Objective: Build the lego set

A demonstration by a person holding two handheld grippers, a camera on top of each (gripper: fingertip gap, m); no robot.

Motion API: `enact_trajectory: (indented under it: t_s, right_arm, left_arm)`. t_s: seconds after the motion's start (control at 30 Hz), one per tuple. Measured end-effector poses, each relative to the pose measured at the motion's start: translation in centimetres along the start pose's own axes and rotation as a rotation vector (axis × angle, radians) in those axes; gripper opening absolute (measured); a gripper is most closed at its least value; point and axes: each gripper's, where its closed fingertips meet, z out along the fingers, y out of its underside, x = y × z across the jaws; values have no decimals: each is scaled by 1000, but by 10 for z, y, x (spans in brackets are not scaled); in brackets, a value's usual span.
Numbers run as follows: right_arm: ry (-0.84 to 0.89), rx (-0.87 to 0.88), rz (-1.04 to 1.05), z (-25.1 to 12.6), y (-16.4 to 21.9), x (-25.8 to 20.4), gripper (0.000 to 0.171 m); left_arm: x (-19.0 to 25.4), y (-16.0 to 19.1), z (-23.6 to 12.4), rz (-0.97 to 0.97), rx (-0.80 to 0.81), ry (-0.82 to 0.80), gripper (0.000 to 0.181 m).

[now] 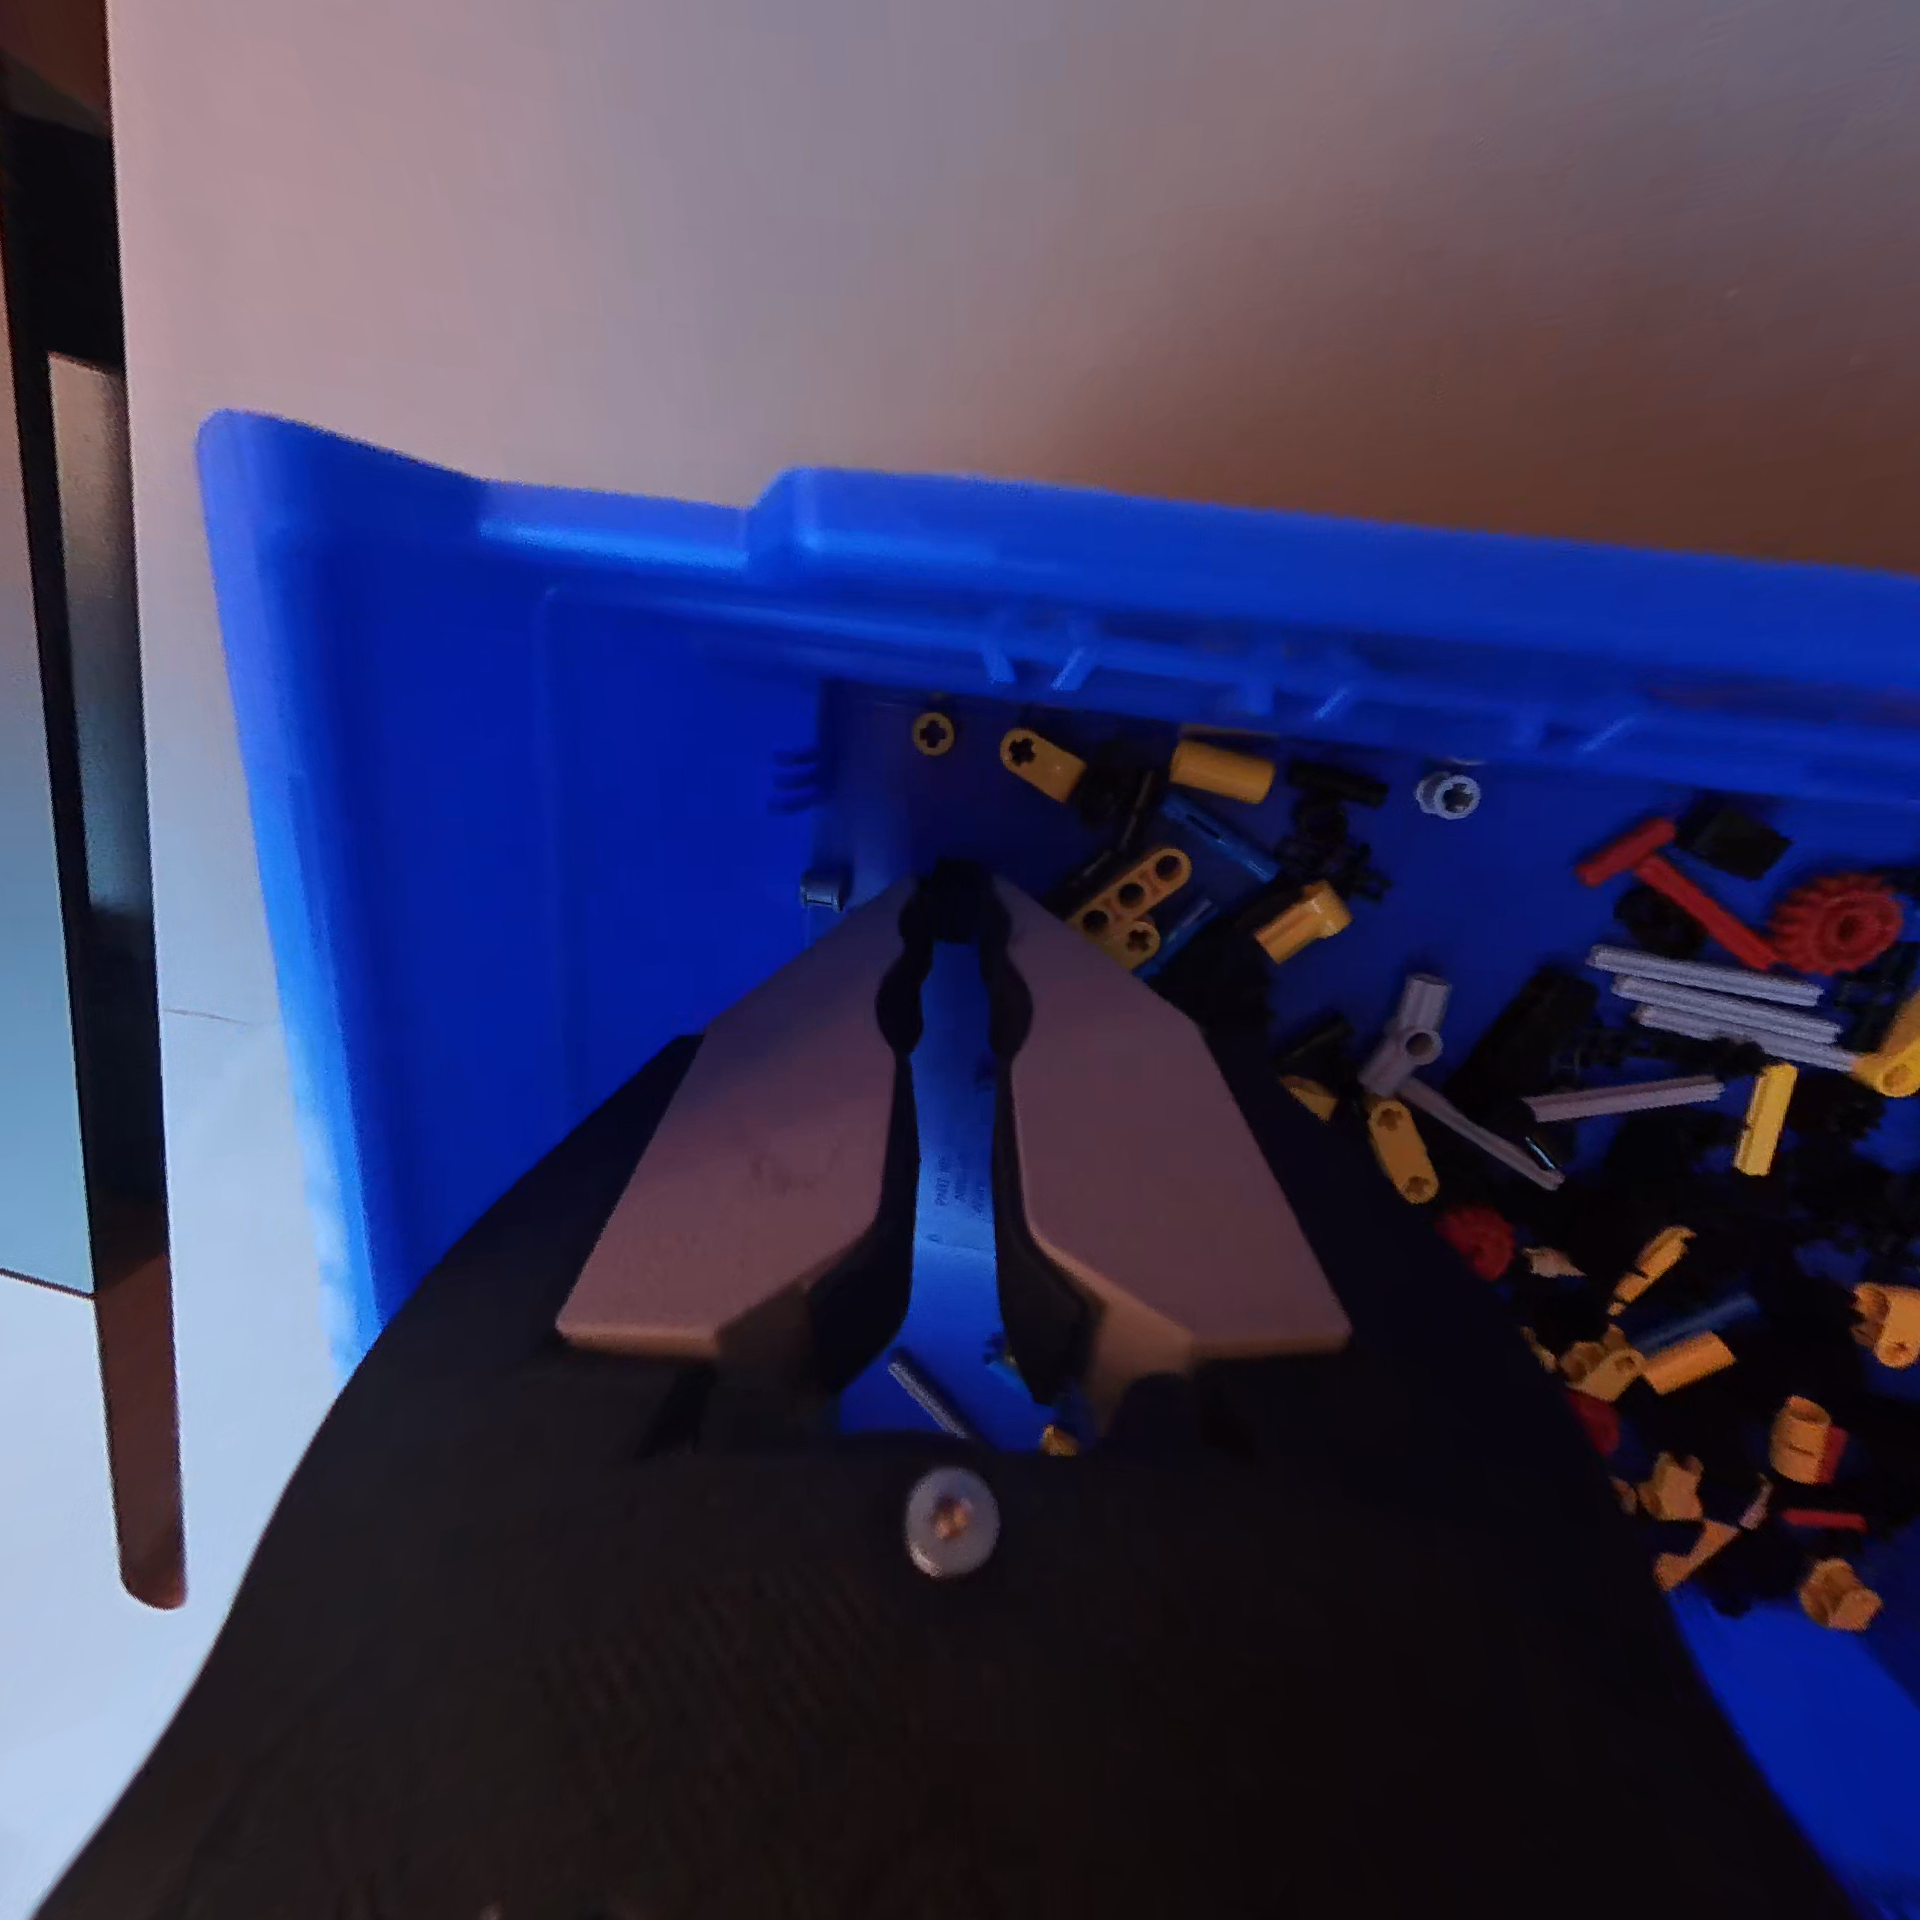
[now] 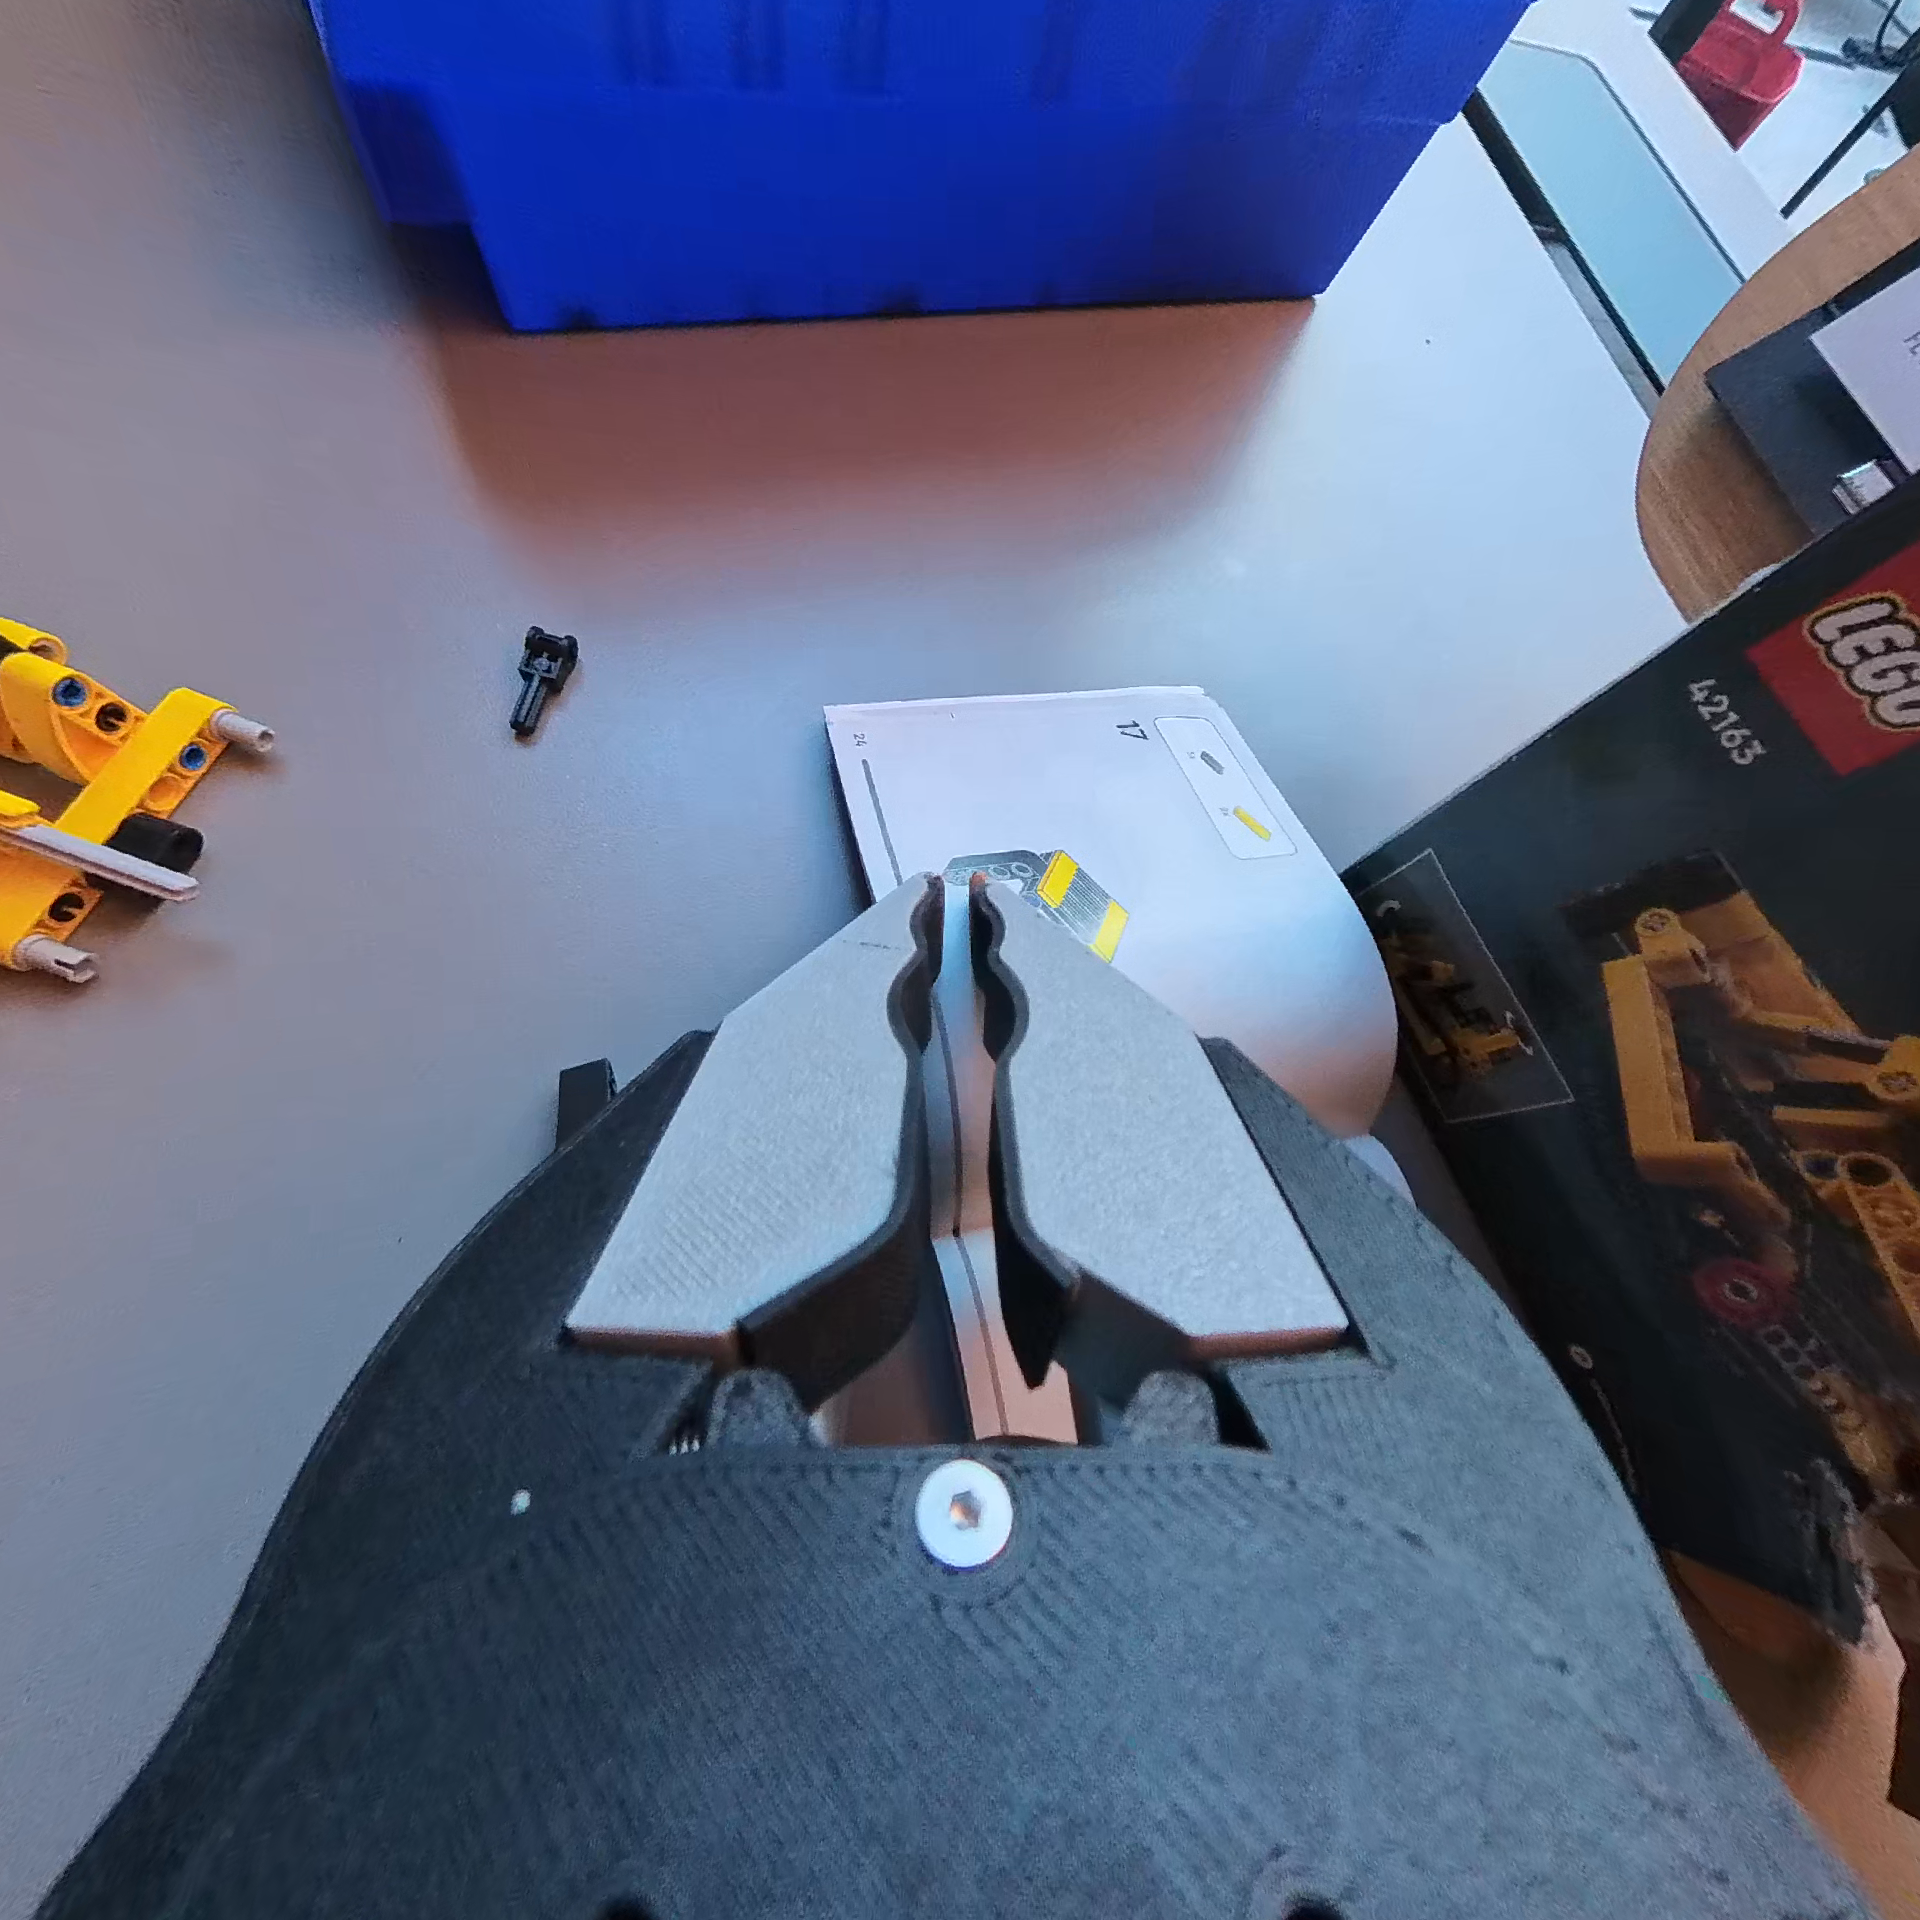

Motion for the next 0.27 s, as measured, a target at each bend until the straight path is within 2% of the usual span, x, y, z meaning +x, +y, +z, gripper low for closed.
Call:
enact_trajectory:
  t_s: [0.13,0.27]
  right_arm:
    - [2,3,1,-1,0,1,0]
    - [3,36,13,-8,-7,2,2]
  left_arm:
    - [-2,3,-4,14,-39,-39,5]
    - [7,-20,-46,4,83,-65,5]
